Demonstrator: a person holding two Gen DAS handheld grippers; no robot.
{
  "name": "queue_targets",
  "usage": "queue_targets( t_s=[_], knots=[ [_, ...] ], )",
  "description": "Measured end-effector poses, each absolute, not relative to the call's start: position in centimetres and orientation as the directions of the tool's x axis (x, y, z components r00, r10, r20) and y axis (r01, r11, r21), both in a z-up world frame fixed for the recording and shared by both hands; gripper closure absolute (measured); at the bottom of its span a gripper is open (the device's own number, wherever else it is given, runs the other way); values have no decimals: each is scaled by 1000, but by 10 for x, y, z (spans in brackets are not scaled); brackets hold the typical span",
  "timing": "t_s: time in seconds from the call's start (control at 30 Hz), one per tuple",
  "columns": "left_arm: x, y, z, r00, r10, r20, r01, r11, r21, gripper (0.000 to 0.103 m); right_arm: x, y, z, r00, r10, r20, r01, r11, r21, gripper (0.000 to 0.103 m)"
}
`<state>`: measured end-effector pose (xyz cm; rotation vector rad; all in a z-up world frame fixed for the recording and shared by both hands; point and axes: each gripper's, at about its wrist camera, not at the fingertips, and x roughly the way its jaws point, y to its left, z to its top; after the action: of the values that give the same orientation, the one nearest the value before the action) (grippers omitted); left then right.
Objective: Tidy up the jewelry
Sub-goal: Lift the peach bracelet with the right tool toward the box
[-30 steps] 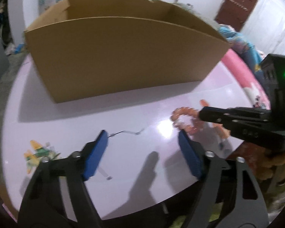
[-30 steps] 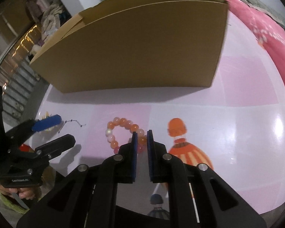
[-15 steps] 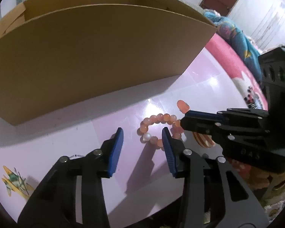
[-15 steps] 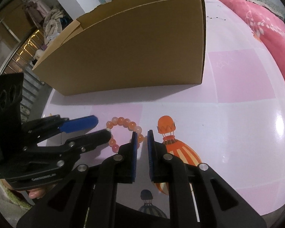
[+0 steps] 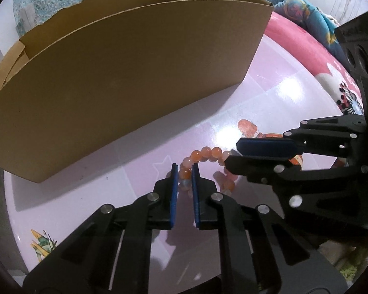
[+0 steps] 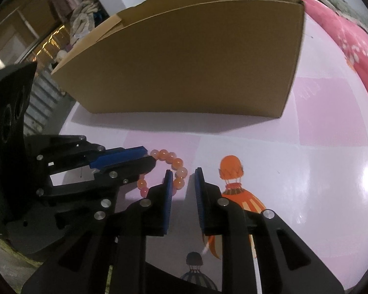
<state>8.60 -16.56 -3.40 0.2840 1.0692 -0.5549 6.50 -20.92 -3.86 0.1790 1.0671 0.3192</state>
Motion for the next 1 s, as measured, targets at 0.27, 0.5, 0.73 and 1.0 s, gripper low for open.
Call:
queue_targets(
  t_s=[0.27, 0.5, 0.73, 1.0],
  knots=[
    [87, -162, -35, 354, -300, -886, 550, 833, -62, 94, 66, -212, -40, 438, 340, -832, -194, 940, 282, 84],
    [88, -153, -34, 355, -305, -884, 555, 830, -64, 94, 65, -203, -38, 450, 290, -845, -199, 955, 222, 89],
    [88, -151, -32, 359, -307, -881, 556, 829, -62, 94, 65, -205, -39, 457, 283, -843, -178, 958, 225, 93],
    [84, -144, -30, 373, -329, -867, 551, 831, -78, 94, 62, -211, -36, 476, 278, -834, -152, 960, 233, 93]
  ],
)
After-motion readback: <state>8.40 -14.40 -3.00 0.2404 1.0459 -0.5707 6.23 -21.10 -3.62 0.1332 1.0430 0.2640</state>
